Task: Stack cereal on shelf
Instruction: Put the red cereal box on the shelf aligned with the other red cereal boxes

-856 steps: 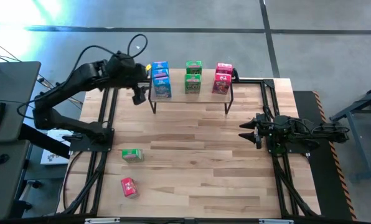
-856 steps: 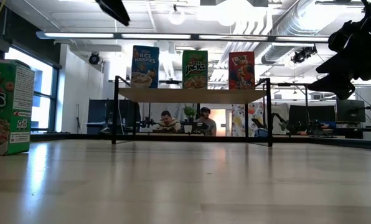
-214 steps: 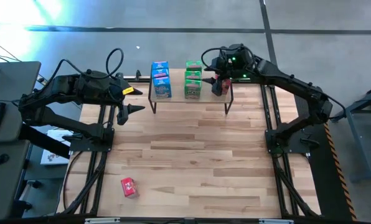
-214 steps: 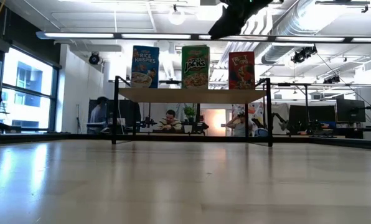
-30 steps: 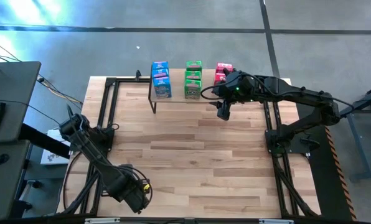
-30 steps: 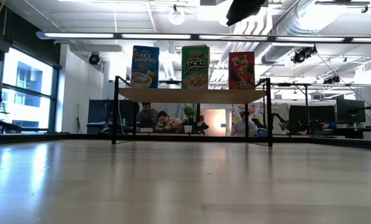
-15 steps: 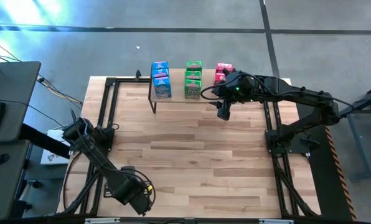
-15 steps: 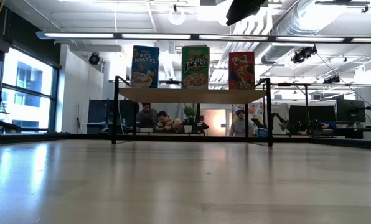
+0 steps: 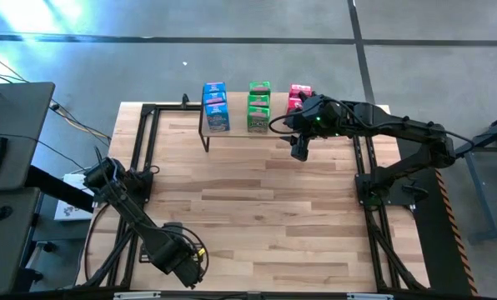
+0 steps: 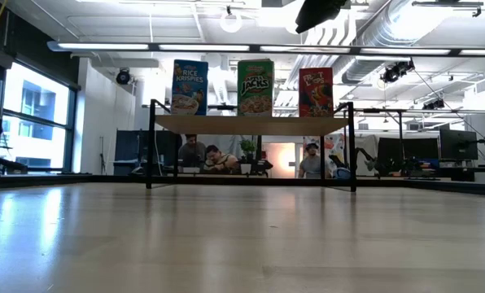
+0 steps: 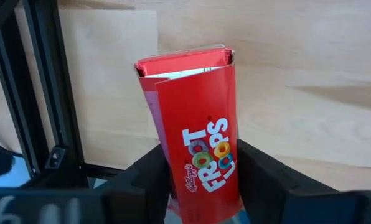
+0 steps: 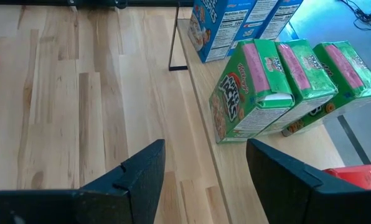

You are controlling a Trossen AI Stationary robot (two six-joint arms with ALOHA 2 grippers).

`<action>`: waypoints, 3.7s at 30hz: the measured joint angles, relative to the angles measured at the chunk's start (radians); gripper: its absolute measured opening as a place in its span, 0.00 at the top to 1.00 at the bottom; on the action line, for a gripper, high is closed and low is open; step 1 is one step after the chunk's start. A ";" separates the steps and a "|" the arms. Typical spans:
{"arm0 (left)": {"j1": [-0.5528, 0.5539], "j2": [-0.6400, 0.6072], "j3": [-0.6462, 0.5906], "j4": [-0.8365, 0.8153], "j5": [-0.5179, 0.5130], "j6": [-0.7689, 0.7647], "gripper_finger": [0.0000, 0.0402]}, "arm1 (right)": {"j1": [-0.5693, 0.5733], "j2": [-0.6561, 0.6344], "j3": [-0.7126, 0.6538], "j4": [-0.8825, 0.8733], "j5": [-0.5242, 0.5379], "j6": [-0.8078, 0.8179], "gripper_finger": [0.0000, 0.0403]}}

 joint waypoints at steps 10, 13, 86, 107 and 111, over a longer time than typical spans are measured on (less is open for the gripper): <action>0.045 0.000 0.042 0.003 -0.010 0.203 0.64 | 0.000 0.000 0.000 0.000 0.002 0.020 0.46; 0.069 0.000 0.073 -0.008 -0.035 0.296 0.64 | 0.000 0.000 0.000 0.000 0.003 0.031 0.46; 0.674 -0.002 0.607 -0.001 -0.317 2.419 0.64 | 0.214 0.015 0.001 0.297 -0.236 0.167 0.36; 0.700 -0.002 0.607 0.068 -0.318 2.479 0.64 | 0.243 0.069 0.001 0.241 -0.131 0.196 0.36; 0.700 -0.002 0.608 0.119 -0.318 2.490 0.64 | 0.243 0.069 0.001 0.212 -0.121 0.218 0.36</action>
